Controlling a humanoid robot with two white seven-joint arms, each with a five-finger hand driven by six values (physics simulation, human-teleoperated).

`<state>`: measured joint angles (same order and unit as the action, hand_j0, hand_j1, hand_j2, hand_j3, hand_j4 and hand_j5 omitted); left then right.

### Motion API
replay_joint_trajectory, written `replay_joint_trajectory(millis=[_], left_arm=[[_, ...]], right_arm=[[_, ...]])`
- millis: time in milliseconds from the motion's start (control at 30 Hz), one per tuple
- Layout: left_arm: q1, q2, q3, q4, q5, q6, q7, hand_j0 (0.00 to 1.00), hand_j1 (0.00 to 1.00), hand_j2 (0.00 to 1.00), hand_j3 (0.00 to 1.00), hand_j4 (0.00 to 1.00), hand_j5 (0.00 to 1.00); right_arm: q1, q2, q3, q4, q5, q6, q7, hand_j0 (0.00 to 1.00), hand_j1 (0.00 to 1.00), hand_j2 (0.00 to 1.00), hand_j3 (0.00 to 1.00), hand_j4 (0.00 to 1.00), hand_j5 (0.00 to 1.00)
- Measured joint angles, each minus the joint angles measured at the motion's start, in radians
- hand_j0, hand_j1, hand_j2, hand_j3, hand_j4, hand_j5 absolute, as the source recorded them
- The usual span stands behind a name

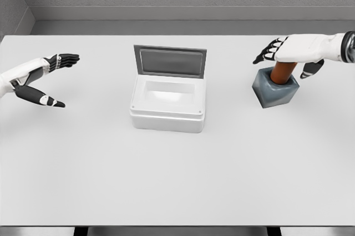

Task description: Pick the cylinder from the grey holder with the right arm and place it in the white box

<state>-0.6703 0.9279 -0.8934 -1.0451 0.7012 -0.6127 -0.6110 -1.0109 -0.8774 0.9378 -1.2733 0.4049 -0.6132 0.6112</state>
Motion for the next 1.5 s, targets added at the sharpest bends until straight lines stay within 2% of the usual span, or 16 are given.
replay_joint_trajectory(millis=[133, 167, 233, 267, 367, 467, 533, 600, 767, 800, 1000, 1167, 1267, 1400, 1500], left_arm=[[0.0, 0.0, 0.001, 0.013, 0.001, 0.0, 0.0, 1.0, 1.0, 1.0, 1.0, 1.0, 1.0], [-0.002, 0.0, 0.002, 0.015, 0.001, 0.0, 0.0, 1.0, 1.0, 1.0, 1.0, 1.0, 1.0], [0.0, 0.0, 0.002, 0.017, 0.0, 0.0, 0.0, 1.0, 1.0, 1.0, 1.0, 1.0, 1.0], [0.0, 0.0, 0.002, 0.017, 0.0, 0.0, 0.0, 1.0, 1.0, 1.0, 1.0, 1.0, 1.0], [0.0, 0.001, 0.002, 0.018, 0.001, 0.0, 0.0, 1.0, 1.0, 1.0, 1.0, 1.0, 1.0], [0.0, 0.001, 0.002, 0.019, 0.001, 0.0, 0.0, 1.0, 1.0, 1.0, 1.0, 1.0, 1.0], [0.0, 0.001, 0.002, 0.019, 0.001, 0.0, 0.0, 1.0, 1.0, 1.0, 1.0, 1.0, 1.0], [0.0, 0.001, 0.002, 0.019, 0.001, 0.0, 0.0, 1.0, 1.0, 1.0, 1.0, 1.0, 1.0], [-0.002, 0.001, 0.002, 0.019, 0.001, 0.0, 0.0, 1.0, 1.0, 1.0, 1.0, 1.0, 1.0], [0.0, 0.001, 0.002, 0.019, 0.001, 0.0, 0.0, 1.0, 1.0, 1.0, 1.0, 1.0, 1.0], [0.0, 0.001, 0.002, 0.019, 0.001, 0.0, 0.0, 1.0, 1.0, 1.0, 1.0, 1.0, 1.0], [0.002, 0.001, 0.002, 0.018, 0.001, 0.0, 0.0, 1.0, 1.0, 1.0, 1.0, 1.0, 1.0], [0.005, 0.0, 0.002, 0.018, 0.001, 0.0, 0.0, 1.0, 1.0, 1.0, 1.0, 1.0, 1.0], [0.003, -0.001, 0.0, 0.014, 0.001, 0.0, 0.0, 1.0, 1.0, 1.0, 1.0, 1.0, 1.0], [0.003, -0.002, 0.0, 0.014, 0.001, 0.0, 0.0, 1.0, 1.0, 1.0, 1.0, 1.0, 1.0]], right_arm=[[-0.003, 0.004, -0.001, 0.02, 0.008, 0.0, 0.0, 1.0, 1.0, 1.0, 1.0, 1.0, 1.0], [-0.003, 0.008, -0.001, 0.023, 0.01, 0.0, 0.0, 0.98, 0.98, 0.98, 0.98, 0.98, 0.98], [-0.003, 0.012, -0.001, 0.027, 0.012, 0.0, 0.0, 0.85, 0.85, 0.85, 0.85, 0.85, 0.85], [-0.005, 0.013, -0.001, 0.028, 0.012, 0.0, 0.0, 0.82, 0.82, 0.82, 0.82, 0.82, 0.82], [-0.003, 0.017, -0.001, 0.03, 0.012, 0.0, 0.0, 0.8, 0.8, 0.8, 0.8, 0.8, 0.8], [-0.003, 0.021, -0.001, 0.03, 0.01, 0.0, 0.0, 0.63, 0.63, 0.63, 0.63, 0.63, 0.63], [-0.003, 0.021, -0.001, 0.031, 0.009, 0.0, 0.0, 0.57, 0.57, 0.57, 0.57, 0.57, 0.57], [-0.003, 0.022, -0.001, 0.031, 0.007, 0.0, 0.0, 0.46, 0.46, 0.46, 0.46, 0.46, 0.46], [0.0, 0.021, -0.005, 0.03, 0.004, 0.004, -0.002, 0.33, 0.33, 0.33, 0.33, 0.33, 0.33], [-0.002, 0.021, -0.004, 0.03, 0.004, 0.003, -0.001, 0.27, 0.27, 0.27, 0.27, 0.27, 0.27], [-0.009, 0.014, -0.003, 0.031, 0.009, -0.003, 0.006, 0.16, 0.16, 0.16, 0.16, 0.16, 0.16], [-0.009, -0.034, -0.028, 0.027, 0.007, -0.002, 0.006, 0.16, 0.16, 0.16, 0.16, 0.16, 0.16], [-0.025, -0.056, -0.051, -0.036, -0.025, -0.004, 0.008, 0.16, 0.16, 0.16, 0.16, 0.16, 0.16], [-0.028, -0.056, -0.051, -0.191, -0.069, -0.002, 0.007, 0.16, 0.16, 0.16, 0.16, 0.16, 0.16], [-0.066, -0.043, -0.022, -0.29, -0.08, -0.002, 0.007, 0.16, 0.16, 0.16, 0.16, 0.16, 0.16]])
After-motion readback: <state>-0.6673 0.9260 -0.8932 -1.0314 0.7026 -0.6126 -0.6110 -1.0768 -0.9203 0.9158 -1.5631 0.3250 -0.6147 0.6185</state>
